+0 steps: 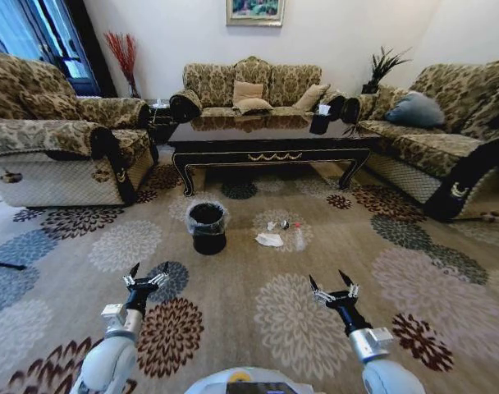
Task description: Move to the front of the table and pick up the trash from the floor, then place it into the trash bin.
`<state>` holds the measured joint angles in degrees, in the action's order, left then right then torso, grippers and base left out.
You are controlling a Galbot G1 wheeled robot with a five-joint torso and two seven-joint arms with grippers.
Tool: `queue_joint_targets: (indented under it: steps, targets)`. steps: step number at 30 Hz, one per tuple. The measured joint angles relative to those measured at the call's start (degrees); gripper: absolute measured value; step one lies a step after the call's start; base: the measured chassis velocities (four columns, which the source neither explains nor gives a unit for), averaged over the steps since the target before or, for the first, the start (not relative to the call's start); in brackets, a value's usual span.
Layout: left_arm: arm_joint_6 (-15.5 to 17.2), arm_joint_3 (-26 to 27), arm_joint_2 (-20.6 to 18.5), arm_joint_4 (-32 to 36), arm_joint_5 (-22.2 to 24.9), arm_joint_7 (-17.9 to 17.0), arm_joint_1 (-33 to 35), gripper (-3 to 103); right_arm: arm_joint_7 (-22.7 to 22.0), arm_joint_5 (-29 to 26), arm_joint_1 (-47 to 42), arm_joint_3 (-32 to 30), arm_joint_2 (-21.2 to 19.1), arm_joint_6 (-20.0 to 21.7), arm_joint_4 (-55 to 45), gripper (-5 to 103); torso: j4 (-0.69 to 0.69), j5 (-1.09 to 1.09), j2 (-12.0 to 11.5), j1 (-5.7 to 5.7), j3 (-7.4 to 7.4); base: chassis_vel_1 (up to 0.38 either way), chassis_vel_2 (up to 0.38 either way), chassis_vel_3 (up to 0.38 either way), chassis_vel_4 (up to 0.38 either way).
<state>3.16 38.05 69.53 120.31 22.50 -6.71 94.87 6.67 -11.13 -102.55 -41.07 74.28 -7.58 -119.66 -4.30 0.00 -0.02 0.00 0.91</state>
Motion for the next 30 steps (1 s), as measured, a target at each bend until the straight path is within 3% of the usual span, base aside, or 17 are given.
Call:
queue_joint_targets:
  steps: [30]
  targets:
    - [0.6,0.2,-1.1,0.4,-0.1,-0.2,-0.7,100,0.0,1.4,-0.4,0.8,1.1,-0.6,0.8,100,0.0,-0.01,0.0,0.0,0.0,-0.199,0.204,0.199,-0.207]
